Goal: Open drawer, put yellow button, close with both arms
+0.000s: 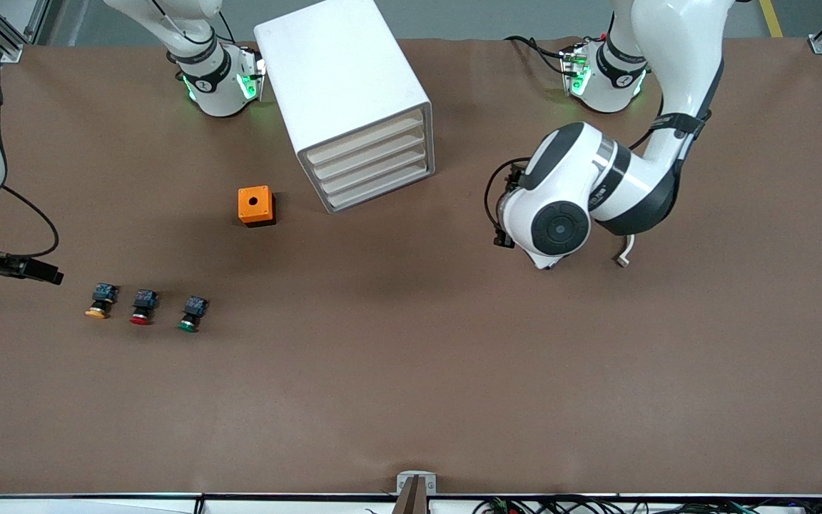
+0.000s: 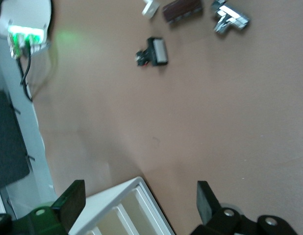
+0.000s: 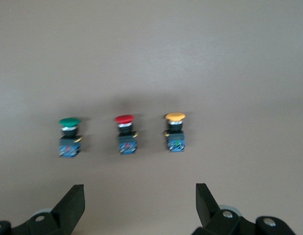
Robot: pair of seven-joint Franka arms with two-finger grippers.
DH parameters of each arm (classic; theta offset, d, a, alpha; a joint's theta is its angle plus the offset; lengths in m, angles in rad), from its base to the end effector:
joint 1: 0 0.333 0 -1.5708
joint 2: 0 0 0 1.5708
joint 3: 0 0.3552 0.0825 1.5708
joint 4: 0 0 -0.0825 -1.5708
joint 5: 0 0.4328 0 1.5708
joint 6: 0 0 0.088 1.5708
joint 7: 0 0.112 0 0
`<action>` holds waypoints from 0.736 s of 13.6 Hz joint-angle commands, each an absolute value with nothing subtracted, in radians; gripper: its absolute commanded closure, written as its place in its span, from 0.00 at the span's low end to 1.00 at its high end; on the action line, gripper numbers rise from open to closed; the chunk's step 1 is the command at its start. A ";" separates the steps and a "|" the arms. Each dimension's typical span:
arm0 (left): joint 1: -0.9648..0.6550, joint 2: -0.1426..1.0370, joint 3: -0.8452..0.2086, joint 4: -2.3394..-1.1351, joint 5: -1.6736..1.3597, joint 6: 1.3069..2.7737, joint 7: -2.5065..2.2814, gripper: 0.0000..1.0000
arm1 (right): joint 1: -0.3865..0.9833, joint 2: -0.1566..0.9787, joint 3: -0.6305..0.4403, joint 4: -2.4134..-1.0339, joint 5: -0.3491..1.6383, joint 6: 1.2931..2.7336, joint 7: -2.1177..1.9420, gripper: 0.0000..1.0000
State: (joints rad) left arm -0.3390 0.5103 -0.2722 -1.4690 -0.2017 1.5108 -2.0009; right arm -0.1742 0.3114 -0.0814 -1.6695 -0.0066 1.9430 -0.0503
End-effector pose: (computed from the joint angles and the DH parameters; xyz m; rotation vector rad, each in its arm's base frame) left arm 0.5801 -0.3987 0.3828 -2.0644 -1.7871 0.6212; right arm 0.6792 -0.1725 0.4343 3.1004 -0.3101 -0.0642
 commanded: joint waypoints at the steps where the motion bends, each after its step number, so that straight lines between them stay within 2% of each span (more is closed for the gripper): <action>1: -0.354 0.526 -0.268 -1.442 -0.256 1.489 -2.094 0.00 | -0.219 0.308 -0.068 -1.835 -0.009 2.151 -0.099 0.00; 5: -0.399 0.549 -0.267 -1.443 -0.304 1.485 -2.198 0.00 | -0.262 0.334 -0.066 -2.077 -0.008 2.553 -0.147 0.00; 10: -0.440 0.644 -0.268 -1.439 -0.440 1.485 -2.306 0.00 | -0.268 0.442 -0.064 -2.072 0.003 2.657 -0.183 0.00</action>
State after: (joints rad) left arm -0.4288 0.6006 -0.2723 -1.4679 -0.3805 1.5022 -2.2823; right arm -0.2482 0.4233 -0.0807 -2.0727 -0.0063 2.6368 -0.1603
